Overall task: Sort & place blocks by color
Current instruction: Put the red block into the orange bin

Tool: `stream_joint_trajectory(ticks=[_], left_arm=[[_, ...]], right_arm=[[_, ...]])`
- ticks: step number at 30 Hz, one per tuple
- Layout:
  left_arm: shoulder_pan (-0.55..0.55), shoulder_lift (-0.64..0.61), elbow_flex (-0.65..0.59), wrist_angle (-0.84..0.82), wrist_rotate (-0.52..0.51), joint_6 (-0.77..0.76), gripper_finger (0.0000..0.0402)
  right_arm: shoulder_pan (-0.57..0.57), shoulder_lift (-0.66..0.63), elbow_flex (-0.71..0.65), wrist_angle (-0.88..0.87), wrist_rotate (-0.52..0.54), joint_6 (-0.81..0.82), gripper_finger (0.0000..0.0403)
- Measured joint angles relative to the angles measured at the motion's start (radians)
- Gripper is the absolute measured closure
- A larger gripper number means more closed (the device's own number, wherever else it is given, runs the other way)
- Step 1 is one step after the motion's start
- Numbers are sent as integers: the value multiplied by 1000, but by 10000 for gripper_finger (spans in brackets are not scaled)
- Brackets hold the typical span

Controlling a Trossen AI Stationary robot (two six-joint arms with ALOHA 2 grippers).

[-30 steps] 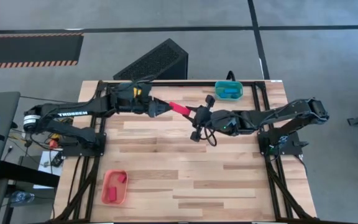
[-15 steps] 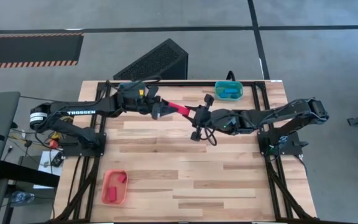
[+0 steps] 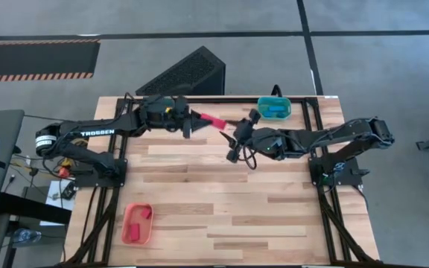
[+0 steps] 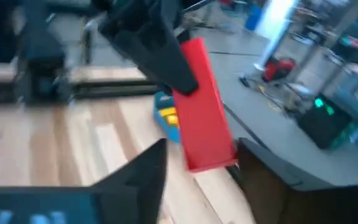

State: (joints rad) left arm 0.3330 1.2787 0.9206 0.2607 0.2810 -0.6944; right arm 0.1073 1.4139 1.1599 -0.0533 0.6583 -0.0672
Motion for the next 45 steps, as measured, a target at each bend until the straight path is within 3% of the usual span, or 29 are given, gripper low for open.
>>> stream_joint_trajectory(ticks=[4, 8, 14, 19, 27, 37, 45], left_arm=[[4, -18, -1, -49, -81, 114, 376], [0, -44, -1, -108, -202, 207, 376], [-31, -96, -1, -158, -216, 372, 368], [-66, -171, -1, -364, -226, 591, 372], [-77, -228, -1, -672, -362, 612, 365], [-166, -311, -1, -1139, -378, 337, 368], [-400, -430, -49, -1374, -399, -144, 370]], right_arm=[[-55, 20, -3, -46, 56, 156, 144], [-120, 72, -1, -101, 45, 315, 118], [-179, 159, -2, -162, -139, 533, 115], [-188, 170, -2, -172, -169, 574, 114], [-230, 98, -1, -170, -162, 484, 114], [-323, -34, 0, -180, -162, 455, 114], [-378, -116, 0, -294, -165, 397, 113]])
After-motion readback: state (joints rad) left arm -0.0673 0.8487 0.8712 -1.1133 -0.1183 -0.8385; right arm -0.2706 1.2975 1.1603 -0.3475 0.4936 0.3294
